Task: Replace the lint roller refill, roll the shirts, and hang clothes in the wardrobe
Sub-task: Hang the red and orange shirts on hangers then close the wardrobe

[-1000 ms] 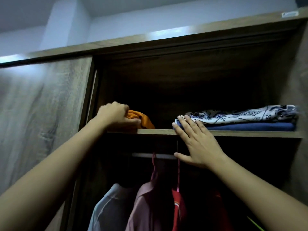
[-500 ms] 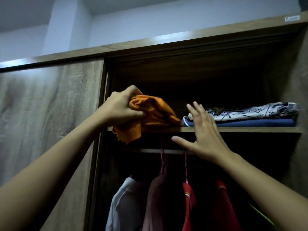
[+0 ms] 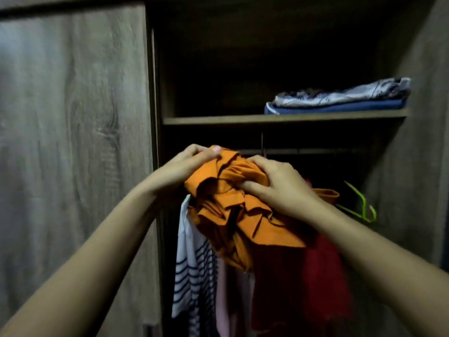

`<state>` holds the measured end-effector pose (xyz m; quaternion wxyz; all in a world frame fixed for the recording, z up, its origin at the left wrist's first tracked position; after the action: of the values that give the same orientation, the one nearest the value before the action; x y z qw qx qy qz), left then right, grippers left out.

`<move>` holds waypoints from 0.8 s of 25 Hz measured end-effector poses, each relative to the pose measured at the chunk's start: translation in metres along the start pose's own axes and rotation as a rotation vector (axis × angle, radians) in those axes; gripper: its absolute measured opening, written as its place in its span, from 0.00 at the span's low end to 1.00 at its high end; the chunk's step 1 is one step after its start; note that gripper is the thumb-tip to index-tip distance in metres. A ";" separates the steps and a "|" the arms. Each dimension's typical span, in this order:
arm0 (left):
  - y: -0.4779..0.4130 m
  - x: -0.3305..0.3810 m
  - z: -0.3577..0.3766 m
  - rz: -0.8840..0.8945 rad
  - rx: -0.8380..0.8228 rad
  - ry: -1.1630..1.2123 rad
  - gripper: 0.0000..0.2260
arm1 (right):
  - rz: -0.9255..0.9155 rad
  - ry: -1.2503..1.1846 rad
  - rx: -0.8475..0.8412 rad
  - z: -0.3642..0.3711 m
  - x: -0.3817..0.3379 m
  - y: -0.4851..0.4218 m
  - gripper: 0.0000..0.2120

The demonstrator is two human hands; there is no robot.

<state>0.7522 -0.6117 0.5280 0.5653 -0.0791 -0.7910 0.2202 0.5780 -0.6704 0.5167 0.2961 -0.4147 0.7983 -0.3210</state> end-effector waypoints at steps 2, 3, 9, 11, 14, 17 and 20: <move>0.010 -0.034 0.025 -0.071 -0.159 0.303 0.24 | 0.123 -0.025 -0.008 0.009 0.009 0.022 0.15; 0.016 -0.050 0.035 -0.086 -0.182 0.371 0.22 | 0.180 -0.012 -0.021 0.013 0.014 0.034 0.15; 0.074 -0.128 0.063 0.082 0.026 0.194 0.12 | 0.337 0.139 -0.175 0.034 0.033 0.122 0.17; 0.090 -0.143 0.071 0.059 0.091 0.222 0.07 | 0.359 0.090 -0.245 0.047 0.034 0.153 0.14; 0.099 -0.151 0.078 0.008 0.166 0.138 0.10 | 0.415 -0.109 -0.237 0.058 0.034 0.188 0.12; 0.098 -0.157 0.078 0.032 0.139 0.019 0.19 | 0.498 -0.210 -0.091 0.046 0.037 0.196 0.12; 0.094 -0.154 0.078 -0.033 0.097 -0.097 0.15 | 0.586 -0.241 0.011 0.029 0.041 0.191 0.13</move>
<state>0.7218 -0.6052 0.3340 0.5328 -0.0277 -0.8071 0.2527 0.4894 -0.6272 0.3455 0.4706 -0.2007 0.8412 -0.1749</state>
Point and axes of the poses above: each hand's wrist, its own y-axis away from the middle knuckle, its own z-axis out of the palm, x = y × z, the point moved 4 cm from there along -y, towards the middle knuckle, and after that the axes turned 3 degrees about x, right-handed, at the moved point
